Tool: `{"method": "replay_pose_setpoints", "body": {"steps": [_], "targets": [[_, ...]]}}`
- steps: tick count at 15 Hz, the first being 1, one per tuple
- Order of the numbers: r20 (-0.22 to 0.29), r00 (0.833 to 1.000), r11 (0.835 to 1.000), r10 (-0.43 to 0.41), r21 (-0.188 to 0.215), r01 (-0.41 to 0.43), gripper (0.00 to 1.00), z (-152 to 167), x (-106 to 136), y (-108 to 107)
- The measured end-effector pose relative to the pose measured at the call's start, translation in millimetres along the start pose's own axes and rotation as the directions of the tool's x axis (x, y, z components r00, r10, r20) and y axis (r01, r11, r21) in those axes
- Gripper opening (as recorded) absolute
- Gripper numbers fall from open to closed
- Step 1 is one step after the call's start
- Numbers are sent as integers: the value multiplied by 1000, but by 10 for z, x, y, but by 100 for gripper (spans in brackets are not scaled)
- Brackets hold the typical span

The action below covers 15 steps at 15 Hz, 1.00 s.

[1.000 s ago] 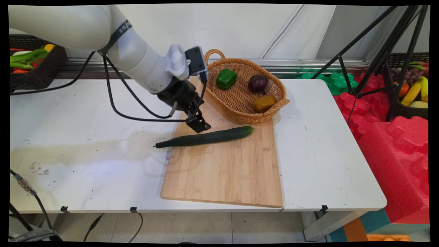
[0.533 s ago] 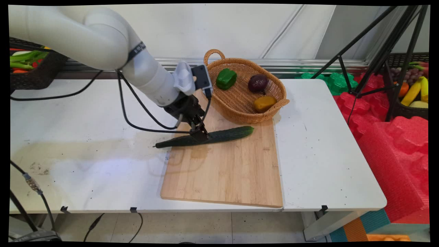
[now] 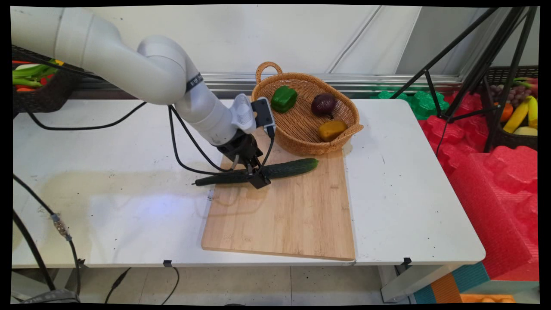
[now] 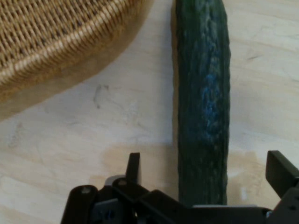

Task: Pick up the cucumber from the cutting board, then place the picked object in the vegetable basket

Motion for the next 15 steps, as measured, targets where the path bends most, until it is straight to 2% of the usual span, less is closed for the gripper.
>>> {"method": "replay_pose_setpoints", "body": {"steps": [2,3,10,15], "targets": [[8,1000,1000,-3,-2,3,100,86,-15,-5],[11,1000,1000,-4,-2,4,0,110,-22,-7],[18,1000,1000,12,-3,-12,0,99,-87,48],[6,999,999,44,-12,-44,0,-260,-104,202]]}}
